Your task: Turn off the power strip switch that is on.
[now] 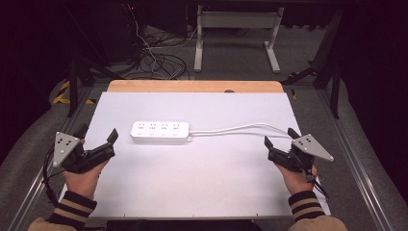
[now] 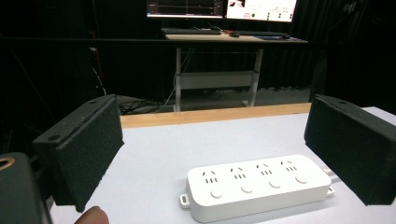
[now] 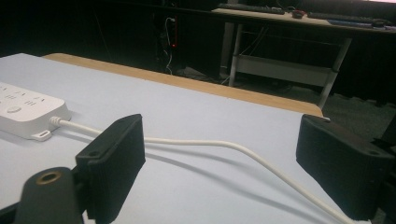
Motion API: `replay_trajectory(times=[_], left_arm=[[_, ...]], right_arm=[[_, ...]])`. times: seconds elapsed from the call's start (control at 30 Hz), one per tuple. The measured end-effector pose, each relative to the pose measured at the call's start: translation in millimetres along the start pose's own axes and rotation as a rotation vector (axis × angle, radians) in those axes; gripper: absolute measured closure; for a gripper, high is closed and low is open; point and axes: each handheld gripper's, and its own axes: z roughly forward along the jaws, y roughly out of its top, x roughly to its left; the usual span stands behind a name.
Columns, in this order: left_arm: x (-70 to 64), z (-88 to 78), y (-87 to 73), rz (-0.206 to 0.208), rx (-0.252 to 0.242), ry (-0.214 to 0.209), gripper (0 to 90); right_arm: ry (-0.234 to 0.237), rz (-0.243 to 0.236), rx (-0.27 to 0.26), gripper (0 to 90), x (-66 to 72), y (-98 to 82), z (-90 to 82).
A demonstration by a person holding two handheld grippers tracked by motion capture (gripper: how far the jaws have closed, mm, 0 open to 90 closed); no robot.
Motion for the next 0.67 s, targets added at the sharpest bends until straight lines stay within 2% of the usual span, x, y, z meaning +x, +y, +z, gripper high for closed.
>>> replay_trajectory(times=[0.67], left_arm=[[1.3, 0.3, -0.4, -0.004, 0.008, 0.000, 4.9]], right_arm=[[0.002, -0.001, 0.010, 15.8, -0.5, -0.9, 3.3]])
